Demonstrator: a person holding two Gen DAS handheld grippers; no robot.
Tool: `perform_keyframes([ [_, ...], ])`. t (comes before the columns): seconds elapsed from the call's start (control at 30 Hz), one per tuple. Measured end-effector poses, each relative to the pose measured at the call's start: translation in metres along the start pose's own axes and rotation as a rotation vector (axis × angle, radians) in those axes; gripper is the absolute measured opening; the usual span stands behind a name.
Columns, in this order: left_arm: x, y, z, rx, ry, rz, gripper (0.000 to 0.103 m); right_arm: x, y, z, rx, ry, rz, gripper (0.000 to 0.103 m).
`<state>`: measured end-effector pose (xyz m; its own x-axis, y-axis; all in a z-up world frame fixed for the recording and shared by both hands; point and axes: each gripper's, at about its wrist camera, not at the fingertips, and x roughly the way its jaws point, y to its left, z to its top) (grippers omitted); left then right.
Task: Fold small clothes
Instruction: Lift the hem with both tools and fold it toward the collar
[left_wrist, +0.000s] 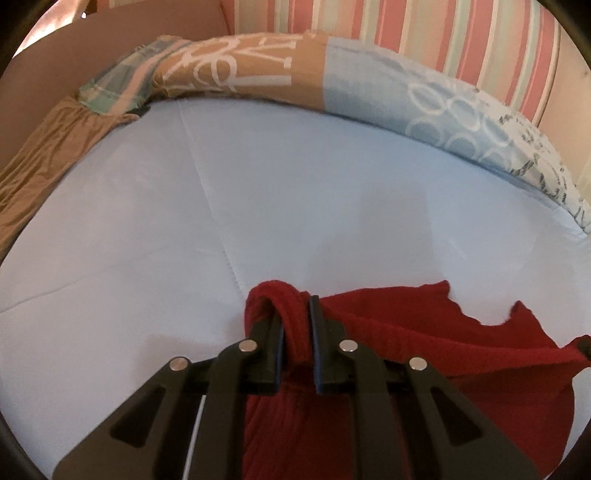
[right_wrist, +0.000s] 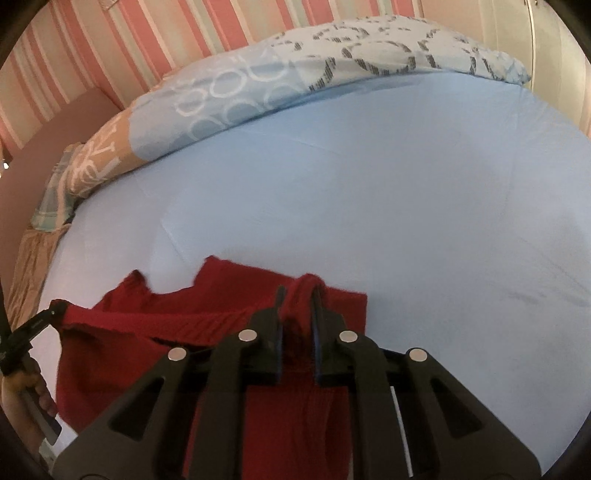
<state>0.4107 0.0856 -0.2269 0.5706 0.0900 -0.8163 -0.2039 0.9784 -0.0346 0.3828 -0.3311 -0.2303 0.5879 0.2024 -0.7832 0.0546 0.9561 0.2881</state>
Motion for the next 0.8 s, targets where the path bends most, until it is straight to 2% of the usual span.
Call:
perform_keyframes([
  [0.17,0.023,-0.004,0.01,0.001,0.031,0.008,0.015,0.018,0.001,0.015,-0.022,0.004,-0.036,0.015],
  [0.43,0.044,-0.003,0.016,-0.004,0.11,0.01,0.018,0.04,0.007,0.033,-0.097,0.009,-0.124,0.012],
  [0.5,0.05,-0.002,0.015,-0.005,0.155,-0.011,0.022,0.042,0.008,0.037,-0.114,0.006,-0.15,0.011],
  [0.57,0.046,0.003,0.017,-0.03,0.14,-0.042,0.026,0.047,0.004,0.044,-0.103,0.017,-0.185,0.011],
  [0.63,0.043,0.007,0.02,-0.052,0.143,-0.099,0.048,0.051,0.0,0.048,-0.084,0.027,-0.192,0.025],
  [0.7,0.036,0.007,0.024,-0.05,0.128,-0.134,0.052,0.046,0.001,0.051,-0.084,0.01,-0.177,0.031],
  [0.73,0.034,0.008,0.026,-0.051,0.124,-0.135,0.059,0.04,0.002,0.052,-0.086,-0.015,-0.162,0.033],
  [0.77,0.029,0.009,0.029,-0.057,0.111,-0.124,0.071,0.035,0.004,0.053,-0.091,-0.03,-0.154,0.037],
  [0.8,0.02,0.011,0.032,-0.06,0.065,-0.084,0.094,0.029,0.005,0.053,-0.097,-0.048,-0.155,0.047],
])
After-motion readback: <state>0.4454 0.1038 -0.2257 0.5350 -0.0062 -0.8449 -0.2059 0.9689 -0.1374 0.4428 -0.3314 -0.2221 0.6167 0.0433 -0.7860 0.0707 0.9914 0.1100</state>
